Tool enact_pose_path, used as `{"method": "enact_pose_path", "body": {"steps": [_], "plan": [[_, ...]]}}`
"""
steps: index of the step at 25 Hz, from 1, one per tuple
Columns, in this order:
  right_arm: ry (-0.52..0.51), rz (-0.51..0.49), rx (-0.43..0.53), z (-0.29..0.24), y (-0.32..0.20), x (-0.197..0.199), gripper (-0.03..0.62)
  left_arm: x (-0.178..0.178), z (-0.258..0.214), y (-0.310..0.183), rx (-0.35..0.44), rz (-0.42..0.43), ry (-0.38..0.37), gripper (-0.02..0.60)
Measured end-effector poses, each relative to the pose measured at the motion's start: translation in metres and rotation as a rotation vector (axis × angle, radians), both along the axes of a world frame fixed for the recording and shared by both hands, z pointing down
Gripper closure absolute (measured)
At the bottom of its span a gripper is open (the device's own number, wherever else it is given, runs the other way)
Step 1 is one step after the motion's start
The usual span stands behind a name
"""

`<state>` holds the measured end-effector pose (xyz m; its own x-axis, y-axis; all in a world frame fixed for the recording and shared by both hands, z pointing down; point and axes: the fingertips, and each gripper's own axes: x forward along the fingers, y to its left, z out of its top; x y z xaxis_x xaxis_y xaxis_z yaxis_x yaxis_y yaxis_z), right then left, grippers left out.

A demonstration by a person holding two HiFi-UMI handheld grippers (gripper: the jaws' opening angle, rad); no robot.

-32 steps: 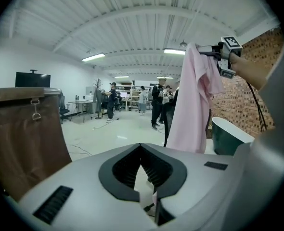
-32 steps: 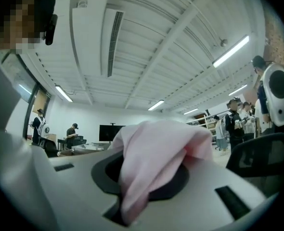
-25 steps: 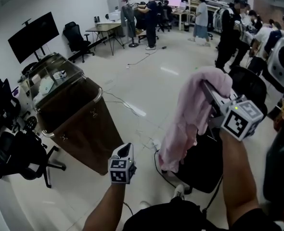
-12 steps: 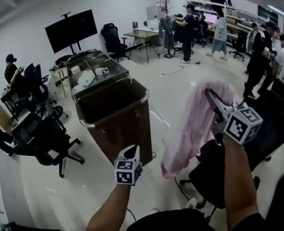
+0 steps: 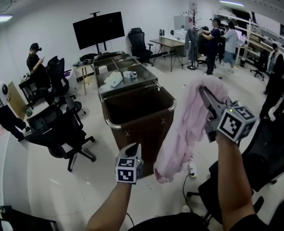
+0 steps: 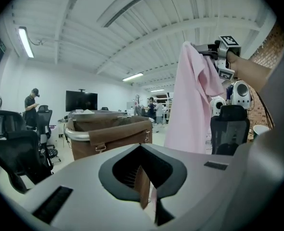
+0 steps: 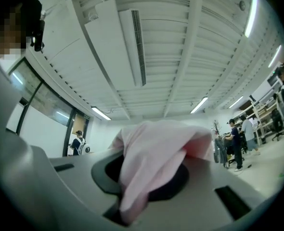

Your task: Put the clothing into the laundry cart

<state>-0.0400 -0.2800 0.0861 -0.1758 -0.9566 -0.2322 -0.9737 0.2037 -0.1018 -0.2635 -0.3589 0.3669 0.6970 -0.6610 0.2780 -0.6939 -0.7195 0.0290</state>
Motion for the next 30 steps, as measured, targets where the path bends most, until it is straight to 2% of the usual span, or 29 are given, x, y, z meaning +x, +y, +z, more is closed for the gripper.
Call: {"method": "enact_pose_path", "body": {"steps": [9, 15, 21, 30], "plan": [[0.048, -0.128, -0.024, -0.007, -0.065, -0.06, 0.508, -0.025, -0.059, -0.038, 0.069, -0.076, 0.035, 0.581], [0.051, -0.192, 0.016, -0.025, -0.094, -0.083, 0.508, -0.048, -0.074, -0.057, 0.094, -0.144, 0.044, 0.581], [-0.001, -0.233, 0.077, -0.051, -0.127, -0.078, 0.508, -0.064, -0.073, -0.076, 0.094, -0.217, 0.047, 0.581], [0.019, -0.259, 0.057, -0.065, -0.228, -0.078, 0.508, -0.08, -0.08, -0.121, 0.115, -0.344, 0.01, 0.581]]}}
